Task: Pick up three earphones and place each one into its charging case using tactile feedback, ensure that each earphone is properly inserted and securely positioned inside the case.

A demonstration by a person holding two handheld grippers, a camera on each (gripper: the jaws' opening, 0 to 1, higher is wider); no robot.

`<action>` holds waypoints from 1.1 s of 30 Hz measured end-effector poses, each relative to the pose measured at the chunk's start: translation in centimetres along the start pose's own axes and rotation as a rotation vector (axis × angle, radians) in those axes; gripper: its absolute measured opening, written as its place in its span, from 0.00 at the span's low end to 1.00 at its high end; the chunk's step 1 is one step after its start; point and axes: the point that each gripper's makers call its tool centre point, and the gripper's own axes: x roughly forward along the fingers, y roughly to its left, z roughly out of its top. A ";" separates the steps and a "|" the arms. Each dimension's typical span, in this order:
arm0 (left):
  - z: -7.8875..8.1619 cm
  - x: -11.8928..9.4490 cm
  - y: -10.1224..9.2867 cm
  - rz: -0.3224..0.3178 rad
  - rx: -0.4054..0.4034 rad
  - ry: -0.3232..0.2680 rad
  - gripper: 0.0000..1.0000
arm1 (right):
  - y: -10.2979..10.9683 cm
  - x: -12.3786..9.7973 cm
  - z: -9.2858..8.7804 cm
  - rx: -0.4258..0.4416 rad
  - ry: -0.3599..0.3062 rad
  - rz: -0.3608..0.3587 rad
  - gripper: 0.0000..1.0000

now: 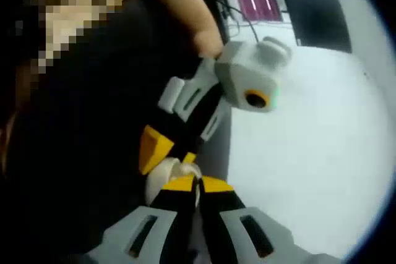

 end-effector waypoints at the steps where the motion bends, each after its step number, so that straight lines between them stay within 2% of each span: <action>1: 0.0 0.0 0.0 0.000 0.000 0.000 0.16 | 0.1 0.0 0.0 -0.006 0.004 0.004 0.05; 6: 0.0 0.0 0.0 0.001 0.001 0.000 0.16 | 0.4 -0.1 0.4 -0.021 0.000 0.019 0.06; 12: 0.0 0.0 0.0 0.003 0.005 0.001 0.16 | 0.8 -0.2 0.6 0.017 -0.007 0.044 0.07; 15: 0.0 0.0 0.0 0.003 0.009 0.000 0.16 | 0.9 -0.4 0.7 0.106 -0.031 0.073 0.08; 17: 0.0 0.0 0.0 0.003 0.011 0.000 0.16 | 0.8 -0.7 0.8 0.184 -0.048 0.095 0.09; 22: 0.0 0.0 -0.1 0.003 0.013 0.000 0.16 | -0.2 -1.4 1.3 0.392 -0.149 0.138 0.11; 24: 0.0 0.0 -0.1 0.003 0.015 0.000 0.16 | -0.7 -1.8 1.1 0.509 -0.196 0.164 0.12; 26: 0.0 0.0 -0.1 0.004 0.017 -0.001 0.16 | -1.9 -2.2 0.3 0.614 -0.243 0.148 0.13; 29: 0.0 0.0 -0.1 0.002 0.016 -0.003 0.16 | -3.1 -2.6 -2.3 0.773 -0.309 0.142 0.19; 30: 0.0 0.0 -0.1 0.002 0.018 -0.003 0.16 | -2.9 -2.5 -3.2 0.834 -0.326 0.165 0.20; 31: 0.0 0.0 -0.1 0.002 0.019 -0.003 0.16 | -2.1 -2.5 -4.1 0.907 -0.352 0.227 0.22; 33: 0.0 0.0 -0.1 0.002 0.020 -0.003 0.16 | -0.1 -2.6 -4.6 0.998 -0.409 0.366 0.26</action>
